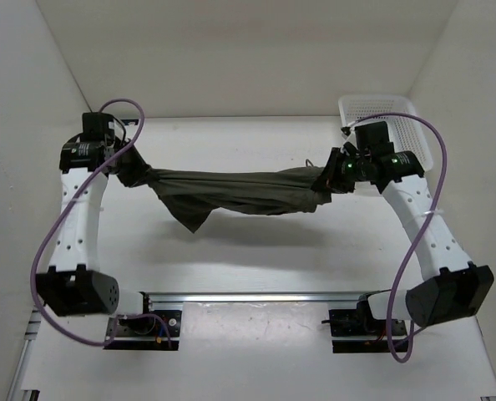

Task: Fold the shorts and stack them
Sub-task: Fold the shorts

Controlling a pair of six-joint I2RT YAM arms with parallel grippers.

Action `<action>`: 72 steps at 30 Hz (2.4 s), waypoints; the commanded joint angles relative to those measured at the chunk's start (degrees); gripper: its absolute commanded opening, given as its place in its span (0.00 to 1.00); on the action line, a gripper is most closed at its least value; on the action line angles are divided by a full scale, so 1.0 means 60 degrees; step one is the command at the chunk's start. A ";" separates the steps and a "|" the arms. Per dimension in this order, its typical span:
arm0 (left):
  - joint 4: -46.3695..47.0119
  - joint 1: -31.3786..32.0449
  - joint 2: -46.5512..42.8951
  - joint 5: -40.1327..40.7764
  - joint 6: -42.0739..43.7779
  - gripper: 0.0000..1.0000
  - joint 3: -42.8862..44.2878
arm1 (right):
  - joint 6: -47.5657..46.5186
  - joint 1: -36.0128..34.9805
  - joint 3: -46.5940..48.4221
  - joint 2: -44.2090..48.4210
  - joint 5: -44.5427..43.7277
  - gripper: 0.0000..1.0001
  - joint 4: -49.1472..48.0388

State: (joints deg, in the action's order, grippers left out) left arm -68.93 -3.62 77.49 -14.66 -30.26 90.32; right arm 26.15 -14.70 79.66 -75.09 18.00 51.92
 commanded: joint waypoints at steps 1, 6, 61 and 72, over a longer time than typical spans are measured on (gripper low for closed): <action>0.0909 -0.0203 0.0179 0.0920 0.0341 0.10 0.0385 | -0.0242 0.0282 0.0272 -0.0169 -0.1022 0.01 -0.0740; 0.1175 -0.0115 0.1876 0.0642 0.0239 0.10 0.2281 | -0.0490 0.0282 0.2013 -0.1984 -0.0876 0.01 -0.1300; 0.2816 0.2332 0.5850 0.2602 -0.0463 0.10 -0.1740 | 0.0267 0.1672 -0.4747 0.0370 -0.0309 0.92 -0.2102; 0.2611 0.2331 0.5952 0.2413 -0.0376 0.10 -0.1446 | 0.0754 0.1879 -0.5058 -0.0652 0.0120 0.67 -0.3774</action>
State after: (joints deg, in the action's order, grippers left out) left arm -53.80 10.59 113.19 -1.45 -32.58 80.12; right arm 30.44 -3.49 47.55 -76.53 16.97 33.39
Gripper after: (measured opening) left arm 0.152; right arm 0.681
